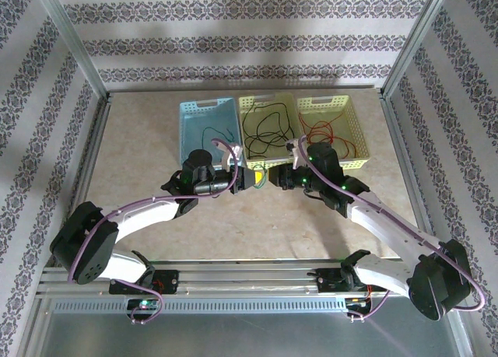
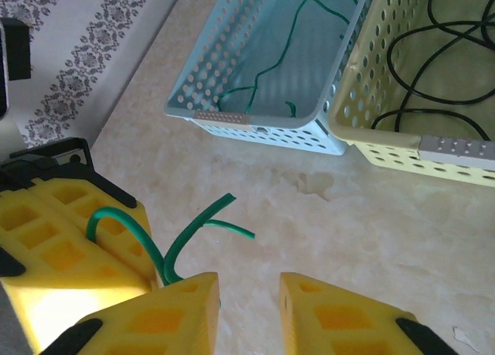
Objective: Untangle the cables
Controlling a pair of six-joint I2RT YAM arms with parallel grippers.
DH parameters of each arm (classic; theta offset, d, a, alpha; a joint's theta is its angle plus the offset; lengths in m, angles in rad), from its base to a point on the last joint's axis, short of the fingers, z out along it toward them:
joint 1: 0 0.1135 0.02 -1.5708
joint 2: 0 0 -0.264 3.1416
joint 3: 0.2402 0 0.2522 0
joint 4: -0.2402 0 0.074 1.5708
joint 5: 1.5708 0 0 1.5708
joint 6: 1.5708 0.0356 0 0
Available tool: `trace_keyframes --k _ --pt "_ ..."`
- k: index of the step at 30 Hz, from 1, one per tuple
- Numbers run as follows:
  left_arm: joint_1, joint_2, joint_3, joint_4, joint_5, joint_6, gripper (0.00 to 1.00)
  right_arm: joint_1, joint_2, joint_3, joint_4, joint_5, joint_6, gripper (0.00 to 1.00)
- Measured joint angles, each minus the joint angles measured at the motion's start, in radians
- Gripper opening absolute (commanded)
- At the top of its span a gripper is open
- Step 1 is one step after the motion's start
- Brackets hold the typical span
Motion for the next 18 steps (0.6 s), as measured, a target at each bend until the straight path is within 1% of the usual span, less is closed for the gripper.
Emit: trace_keyframes --k 8,15,18 --pt "0.0 0.0 0.0 0.0 0.0 0.0 0.0 0.0 -0.092 0.0 0.021 0.033 0.003 0.33" --pt "0.0 0.0 0.002 -0.001 0.0 0.0 0.0 0.0 -0.061 0.0 0.026 0.026 0.016 0.33" --pt "0.0 0.0 0.005 -0.001 0.0 0.0 0.0 0.0 -0.037 0.0 0.026 0.014 0.023 0.3"
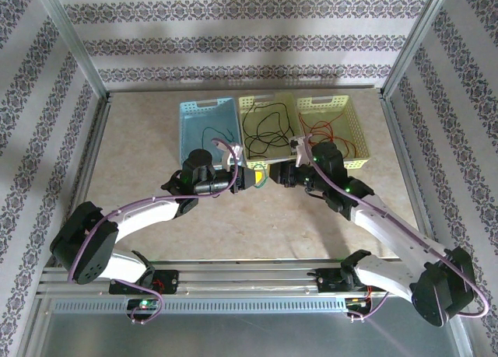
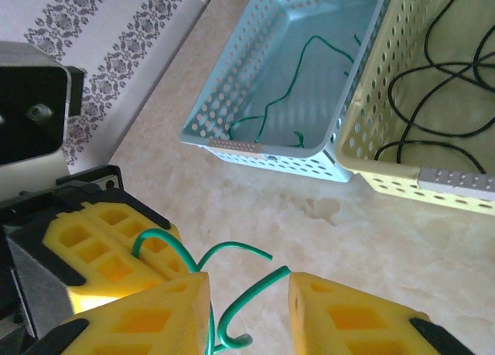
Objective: Untangle the cables
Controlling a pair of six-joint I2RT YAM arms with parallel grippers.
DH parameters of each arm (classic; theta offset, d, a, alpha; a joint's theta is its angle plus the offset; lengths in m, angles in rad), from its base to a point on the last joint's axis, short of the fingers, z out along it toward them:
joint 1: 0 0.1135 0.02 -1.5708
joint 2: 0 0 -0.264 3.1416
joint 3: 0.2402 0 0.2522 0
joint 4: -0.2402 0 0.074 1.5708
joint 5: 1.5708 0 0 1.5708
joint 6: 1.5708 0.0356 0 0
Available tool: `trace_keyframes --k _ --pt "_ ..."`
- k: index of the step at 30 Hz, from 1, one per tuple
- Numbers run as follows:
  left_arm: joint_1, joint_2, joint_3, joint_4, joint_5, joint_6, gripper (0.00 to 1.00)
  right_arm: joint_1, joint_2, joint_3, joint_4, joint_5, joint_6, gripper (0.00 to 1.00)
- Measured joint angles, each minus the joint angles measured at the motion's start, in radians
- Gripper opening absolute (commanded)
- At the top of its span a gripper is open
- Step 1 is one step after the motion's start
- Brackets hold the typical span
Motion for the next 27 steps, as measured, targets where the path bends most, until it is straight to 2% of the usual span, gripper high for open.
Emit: trace_keyframes --k 3,7,10,14,19,22,27 --pt "0.0 0.0 0.002 0.0 0.0 0.0 0.0 0.0 0.02 0.0 0.003 -0.01 0.008 0.2" --pt "0.0 0.0 0.002 0.0 -0.005 0.0 0.0 0.0 0.034 -0.002 0.006 -0.011 0.024 0.01" --pt "0.0 -0.001 0.002 0.0 -0.037 0.001 0.0 0.0 0.031 -0.011 0.003 0.021 0.029 0.0" --pt "0.0 -0.02 -0.014 0.008 -0.132 0.0 0.0 0.0 -0.002 -0.029 -0.015 0.109 0.03 0.0" --pt "-0.011 -0.05 -0.062 0.088 -0.212 -0.012 0.0 0.003 -0.07 -0.042 -0.049 0.21 0.034 0.0" --pt "-0.018 -0.048 -0.062 0.143 -0.191 -0.032 0.0 0.006 -0.098 -0.043 -0.069 0.256 0.041 0.0" --pt "-0.019 0.021 -0.024 0.203 -0.06 -0.077 0.0 0.003 -0.135 -0.054 -0.09 0.319 0.057 0.0"
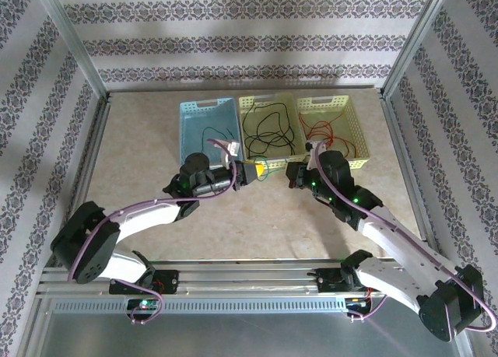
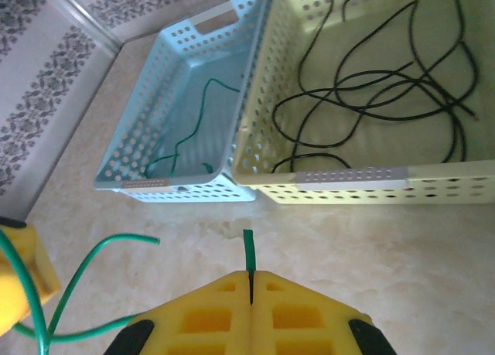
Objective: Untangle the cables
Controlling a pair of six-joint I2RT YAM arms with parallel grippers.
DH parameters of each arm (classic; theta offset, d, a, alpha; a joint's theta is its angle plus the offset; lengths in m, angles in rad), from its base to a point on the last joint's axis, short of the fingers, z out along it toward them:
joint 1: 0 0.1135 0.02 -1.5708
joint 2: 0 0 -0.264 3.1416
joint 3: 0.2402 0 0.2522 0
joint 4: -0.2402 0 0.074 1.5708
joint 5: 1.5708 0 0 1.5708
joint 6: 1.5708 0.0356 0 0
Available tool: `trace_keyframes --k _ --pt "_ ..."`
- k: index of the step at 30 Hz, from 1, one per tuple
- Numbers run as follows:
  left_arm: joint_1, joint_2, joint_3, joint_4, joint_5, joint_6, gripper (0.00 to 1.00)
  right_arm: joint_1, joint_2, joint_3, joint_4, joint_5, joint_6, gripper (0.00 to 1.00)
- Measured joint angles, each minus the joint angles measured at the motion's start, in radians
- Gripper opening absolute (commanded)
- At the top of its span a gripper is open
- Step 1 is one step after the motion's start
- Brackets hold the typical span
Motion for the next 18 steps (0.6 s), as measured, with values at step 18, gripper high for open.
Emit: trace_keyframes --k 18 --pt "-0.029 0.137 0.076 0.007 0.21 -0.061 0.0 -0.156 0.066 0.055 -0.056 -0.147 -0.017 0.0"
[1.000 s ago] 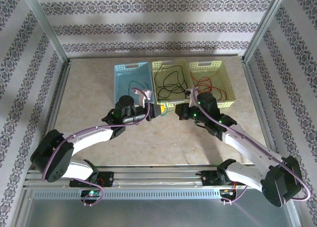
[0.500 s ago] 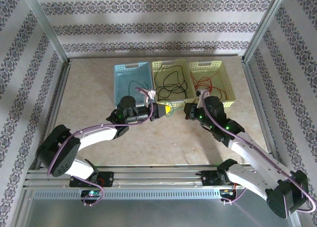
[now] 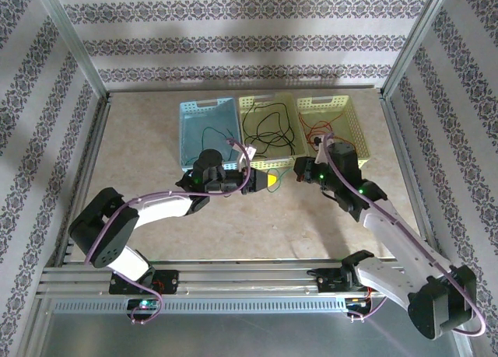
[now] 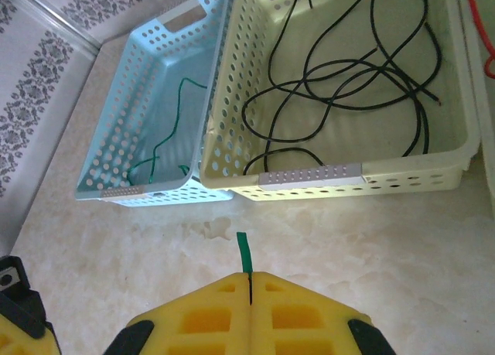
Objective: Untangle the cables
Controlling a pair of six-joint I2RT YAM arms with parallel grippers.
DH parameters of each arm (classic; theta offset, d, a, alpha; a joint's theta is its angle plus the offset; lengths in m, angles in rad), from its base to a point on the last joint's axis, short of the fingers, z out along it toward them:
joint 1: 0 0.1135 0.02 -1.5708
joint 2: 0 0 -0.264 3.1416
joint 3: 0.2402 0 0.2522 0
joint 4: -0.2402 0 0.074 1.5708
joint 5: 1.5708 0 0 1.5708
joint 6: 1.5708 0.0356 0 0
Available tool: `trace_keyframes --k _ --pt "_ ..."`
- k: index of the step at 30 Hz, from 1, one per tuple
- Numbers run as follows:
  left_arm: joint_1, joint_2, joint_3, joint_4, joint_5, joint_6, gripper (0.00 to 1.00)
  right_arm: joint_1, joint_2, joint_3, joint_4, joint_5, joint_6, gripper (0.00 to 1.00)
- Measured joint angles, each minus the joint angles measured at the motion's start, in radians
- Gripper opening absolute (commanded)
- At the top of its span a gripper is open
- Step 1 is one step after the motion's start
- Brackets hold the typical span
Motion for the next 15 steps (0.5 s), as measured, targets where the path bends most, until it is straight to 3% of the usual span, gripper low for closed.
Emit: trace_keyframes --k 3,5,8,12,15 --pt "-0.002 0.016 0.006 0.003 0.002 -0.002 0.0 -0.006 0.042 0.03 -0.002 -0.022 -0.014 0.0" --pt "-0.002 0.018 0.006 0.001 -0.023 0.007 0.0 -0.008 0.059 0.043 -0.002 -0.026 -0.016 0.29" --pt "-0.001 -0.003 0.005 -0.053 -0.062 0.043 0.0 -0.04 0.066 0.06 0.018 0.028 -0.015 0.47" --pt "0.036 -0.074 0.005 -0.14 -0.192 0.094 0.0 -0.066 0.041 0.064 0.03 0.093 -0.014 0.49" --pt "0.122 -0.128 0.01 -0.168 -0.278 0.112 0.0 -0.066 0.0 0.05 0.031 0.111 -0.015 0.5"
